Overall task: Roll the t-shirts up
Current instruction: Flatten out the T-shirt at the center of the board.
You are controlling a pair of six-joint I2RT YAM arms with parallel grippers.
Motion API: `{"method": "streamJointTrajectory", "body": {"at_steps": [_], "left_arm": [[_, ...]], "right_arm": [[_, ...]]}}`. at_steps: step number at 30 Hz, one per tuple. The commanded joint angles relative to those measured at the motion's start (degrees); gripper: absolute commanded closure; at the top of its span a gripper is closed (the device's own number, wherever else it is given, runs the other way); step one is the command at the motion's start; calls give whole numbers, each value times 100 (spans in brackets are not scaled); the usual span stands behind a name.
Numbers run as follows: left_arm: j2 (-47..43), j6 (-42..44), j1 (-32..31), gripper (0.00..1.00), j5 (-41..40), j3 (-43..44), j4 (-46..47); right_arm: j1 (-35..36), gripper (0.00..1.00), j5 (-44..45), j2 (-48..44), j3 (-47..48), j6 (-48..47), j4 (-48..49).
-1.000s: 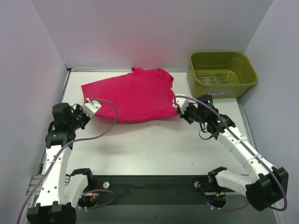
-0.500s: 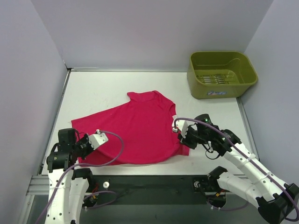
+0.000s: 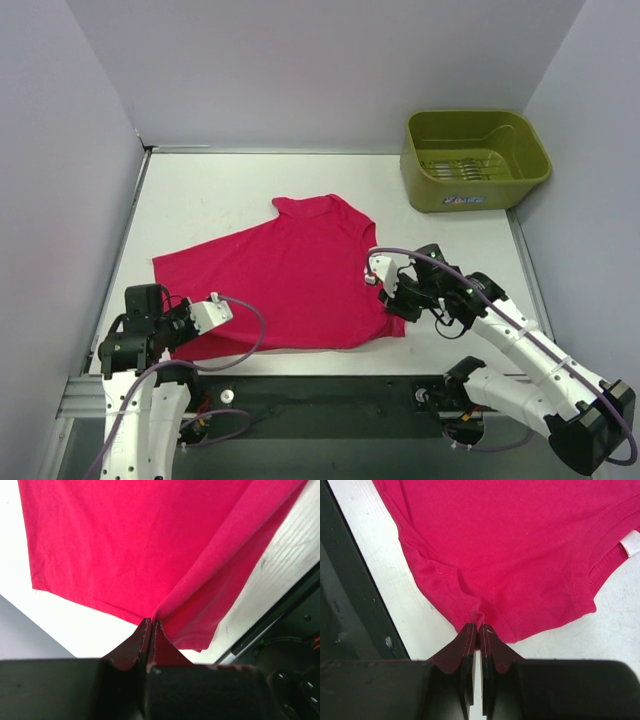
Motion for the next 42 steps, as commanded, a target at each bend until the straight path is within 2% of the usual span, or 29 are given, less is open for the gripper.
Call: {"method": "streamJointTrajectory", "body": {"at_steps": [1,5,9,15,17,20,21,23,24,25,26,27,28,29,30,31,32,33,34,35,36,38,42], "left_arm": [[-361,508,15,100,-174,133,-490],[-371,482,23,100,-157,308,-621],[59,491,23,100,-192,537,-780],[349,236,23,100,-535,502,-270],[394,296,23,100,-509,624,-444],[482,656,15,100,-438,844,-823],[543,797,23,100,-490,932,-867],[622,615,32,85,-491,1291,-518],[744,265,23,78,-447,1406,-298],[824,1,32,68,-430,1486,269],[912,-324,32,49,-429,1565,640],[1095,-1119,41,43,-447,1626,1053],[1201,-1562,32,37,-569,1644,1814],[1342,-1975,32,26,-622,1662,2100],[1674,-2649,32,25,-649,1749,2321],[1869,-2935,32,24,-667,1811,2549],[2062,-3259,32,23,-797,1829,2717],[2508,-3846,41,23,-929,1829,2875],[2790,-4086,41,25,-1078,1942,3016],[3080,-4315,41,26,-1402,2057,3043],[3666,-4631,93,32,-1509,2171,3044],[4180,-4861,216,35,-1590,2558,2912],[5260,-5169,550,35,-2002,2831,2824]], "right_arm": [[-82,100,156,103,248,-215,-71],[-179,100,122,445,467,-311,237],[-205,100,-10,955,827,-426,570],[-345,100,-248,1781,1390,-584,887],[-415,100,-449,1992,1522,-619,853],[-451,100,-1088,2238,1908,-916,-23],[-451,100,-1257,2265,2205,-988,-757],[-503,100,-1626,2266,2444,-1023,-1394],[-582,100,-1871,2240,2628,-980,-1763],[-644,79,-1900,2204,2699,-875,-1775],[-723,63,-1892,2187,2761,-752,-1462],[-906,52,-1691,2213,2796,-185,-1076],[-1030,17,-1489,2291,2866,325,-602],[-1144,15,-1339,2614,2963,722,212],[-1258,14,-1216,2904,3198,1230,420],[-1434,16,-1171,3247,3836,1427,526],[-1496,19,-1092,4059,4321,1594,545],[-1549,22,-1005,4494,4752,1978,536],[-1654,25,-795,4898,5139,2104,527],[-1699,26,-697,5607,5935,2227,536],[-1725,27,-600,5936,6274,2298,536],[-1743,27,-389,6708,7090,2168,536],[-1743,25,-222,7459,7673,1790,563]]}}
